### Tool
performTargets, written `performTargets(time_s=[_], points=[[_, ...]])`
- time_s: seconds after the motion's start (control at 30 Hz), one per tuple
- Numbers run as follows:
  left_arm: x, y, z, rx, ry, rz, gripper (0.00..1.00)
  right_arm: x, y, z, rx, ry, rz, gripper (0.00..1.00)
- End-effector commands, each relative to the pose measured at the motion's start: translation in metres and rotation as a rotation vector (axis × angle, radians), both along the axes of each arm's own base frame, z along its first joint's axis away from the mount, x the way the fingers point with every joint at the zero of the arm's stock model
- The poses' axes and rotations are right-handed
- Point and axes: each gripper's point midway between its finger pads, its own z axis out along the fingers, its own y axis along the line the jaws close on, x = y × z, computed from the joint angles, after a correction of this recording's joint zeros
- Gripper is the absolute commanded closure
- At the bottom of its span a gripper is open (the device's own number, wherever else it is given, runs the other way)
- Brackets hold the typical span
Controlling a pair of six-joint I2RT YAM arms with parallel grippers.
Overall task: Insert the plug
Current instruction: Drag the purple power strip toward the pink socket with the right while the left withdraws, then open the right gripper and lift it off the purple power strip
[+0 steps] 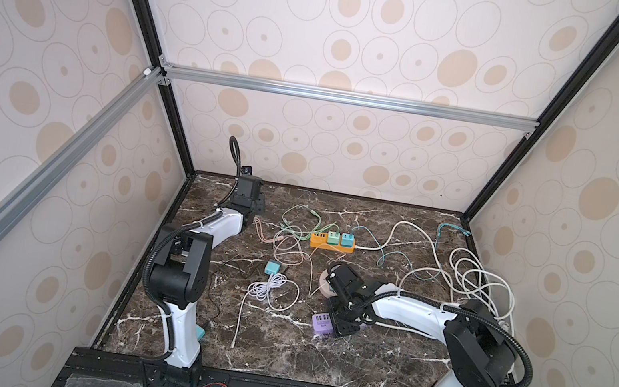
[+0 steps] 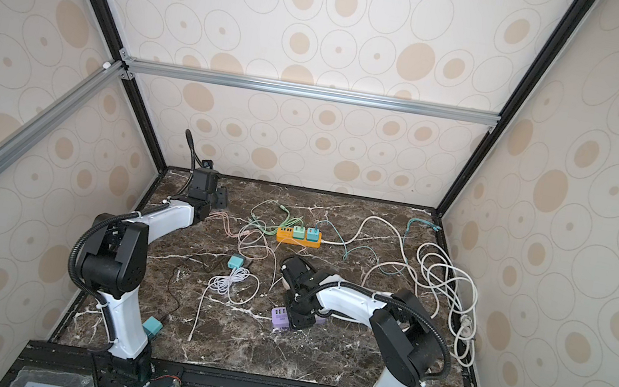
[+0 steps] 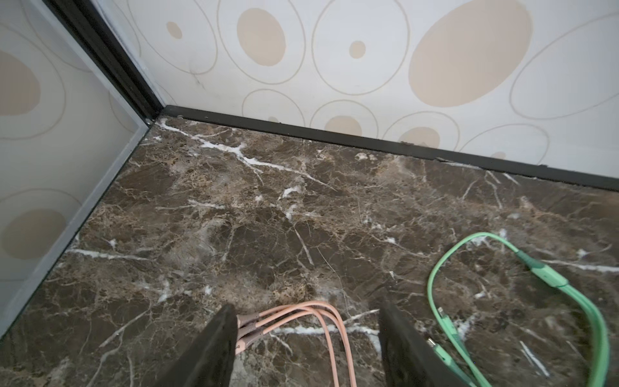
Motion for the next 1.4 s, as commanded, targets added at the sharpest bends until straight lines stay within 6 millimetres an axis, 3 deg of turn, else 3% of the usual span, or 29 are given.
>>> performTargets(time_s=[0.0,0.17,0.3,0.4,0.57,0.73,0.83,0.93,1.13,1.37], points=[[-0.006,0.004,0.035,0.037,-0.048,-0.001,0.24,0.001,0.007,0.005,0.029,0.09,-0.327,0.26],[-0.026,0.001,0.061,0.052,-0.081,0.004,0.03,-0.003,-0.027,0.024,-0.07,-0.011,-0.252,0.18],[-0.055,-0.016,0.084,0.042,-0.164,-0.001,0.02,0.004,-0.067,0.055,-0.197,-0.187,-0.12,0.03],[-0.073,-0.029,0.095,0.016,-0.202,-0.011,0.02,0.02,-0.09,0.082,-0.302,-0.367,0.043,0.0],[-0.094,-0.045,0.1,-0.096,-0.222,-0.049,0.02,0.055,-0.081,0.087,-0.179,-0.67,0.356,0.0],[-0.126,-0.037,0.074,-0.138,-0.158,-0.015,0.02,0.061,-0.12,0.07,-0.201,-0.742,0.419,0.0],[-0.151,-0.024,0.051,-0.122,-0.095,0.027,0.02,0.06,-0.124,0.066,-0.248,-0.752,0.584,0.0],[-0.175,-0.02,0.033,-0.146,-0.062,0.024,0.02,0.057,-0.112,0.062,-0.22,-0.749,0.714,0.0],[-0.215,-0.015,-0.009,-0.17,0.071,0.023,0.02,0.061,-0.089,0.046,-0.142,-0.748,0.814,0.0],[-0.244,-0.037,-0.054,-0.283,0.22,-0.048,0.06,0.059,-0.07,0.028,-0.053,-0.709,0.882,0.0]])
